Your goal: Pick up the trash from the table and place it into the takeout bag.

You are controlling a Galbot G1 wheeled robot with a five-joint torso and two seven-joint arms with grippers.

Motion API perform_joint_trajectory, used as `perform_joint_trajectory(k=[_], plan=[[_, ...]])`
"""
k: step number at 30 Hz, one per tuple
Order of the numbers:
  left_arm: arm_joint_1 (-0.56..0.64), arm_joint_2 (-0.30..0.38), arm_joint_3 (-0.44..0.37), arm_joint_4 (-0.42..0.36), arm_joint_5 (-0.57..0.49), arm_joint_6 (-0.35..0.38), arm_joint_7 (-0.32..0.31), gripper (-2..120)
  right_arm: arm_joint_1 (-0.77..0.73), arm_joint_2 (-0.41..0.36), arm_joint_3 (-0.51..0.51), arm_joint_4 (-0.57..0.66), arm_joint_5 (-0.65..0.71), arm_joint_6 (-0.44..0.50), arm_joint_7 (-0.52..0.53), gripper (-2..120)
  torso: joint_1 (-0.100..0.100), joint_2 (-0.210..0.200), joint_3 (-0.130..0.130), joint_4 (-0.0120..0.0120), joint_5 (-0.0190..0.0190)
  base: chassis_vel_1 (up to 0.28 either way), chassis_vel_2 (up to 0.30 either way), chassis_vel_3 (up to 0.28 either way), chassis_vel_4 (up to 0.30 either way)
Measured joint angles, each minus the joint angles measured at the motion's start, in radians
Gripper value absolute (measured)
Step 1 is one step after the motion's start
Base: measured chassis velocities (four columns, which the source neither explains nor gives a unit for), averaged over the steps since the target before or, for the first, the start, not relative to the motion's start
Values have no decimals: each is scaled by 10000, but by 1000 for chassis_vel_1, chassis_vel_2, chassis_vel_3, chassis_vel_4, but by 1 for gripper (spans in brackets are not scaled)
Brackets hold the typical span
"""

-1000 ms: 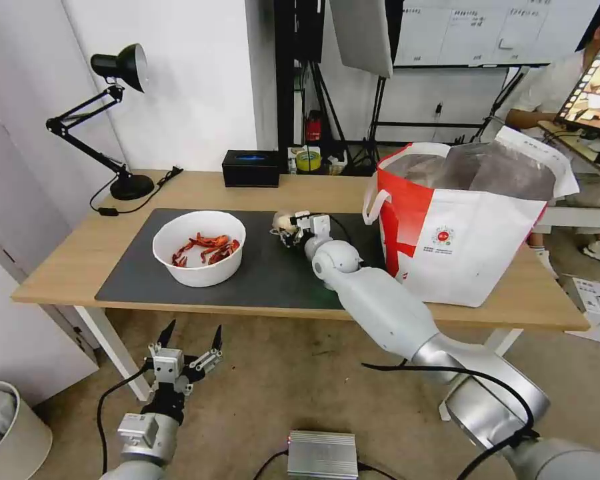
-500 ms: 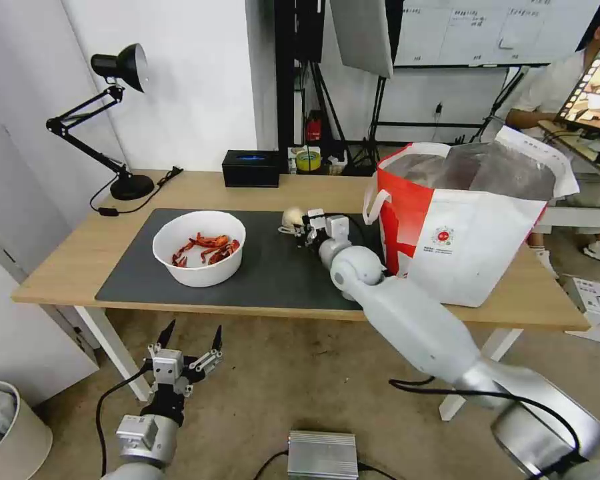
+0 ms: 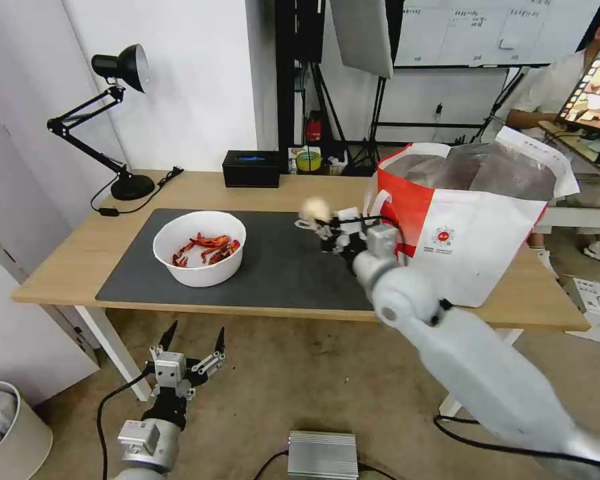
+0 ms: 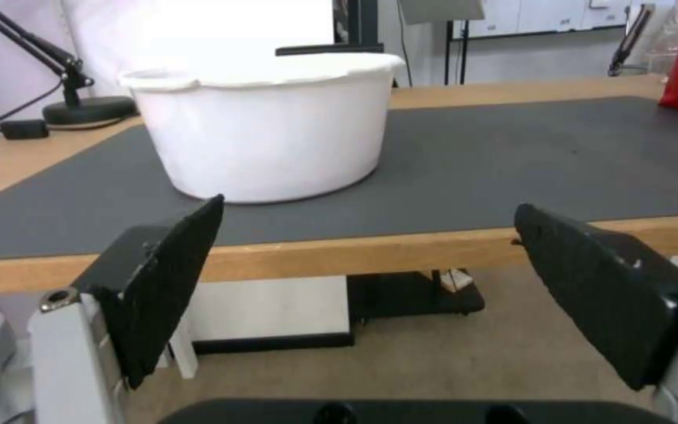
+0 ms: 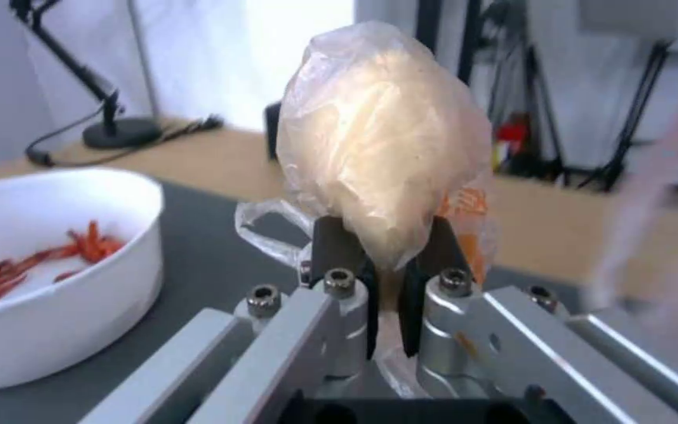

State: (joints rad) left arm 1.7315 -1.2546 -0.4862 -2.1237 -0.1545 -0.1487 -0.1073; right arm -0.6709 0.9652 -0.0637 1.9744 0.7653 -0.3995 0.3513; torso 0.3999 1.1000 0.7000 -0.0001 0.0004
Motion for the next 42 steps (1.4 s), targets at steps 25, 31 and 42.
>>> perform_joint_trajectory(k=[25,31,42], plan=[[-67,-126,716,44,397,-128,3,100,-969,-2567,3228,1010,245,889,535,3,1,0,0,0,-3,0,0,0,0],[68,-139,651,-34,411,-168,4,100,-872,-2515,3234,556,482,851,761,3,1,0,0,2,-3,0,0,0,0],[185,-186,671,-106,489,-204,60,100,-915,-2433,3364,680,2121,456,1659,12,1,0,0,1,-5,0,0,0,0]])
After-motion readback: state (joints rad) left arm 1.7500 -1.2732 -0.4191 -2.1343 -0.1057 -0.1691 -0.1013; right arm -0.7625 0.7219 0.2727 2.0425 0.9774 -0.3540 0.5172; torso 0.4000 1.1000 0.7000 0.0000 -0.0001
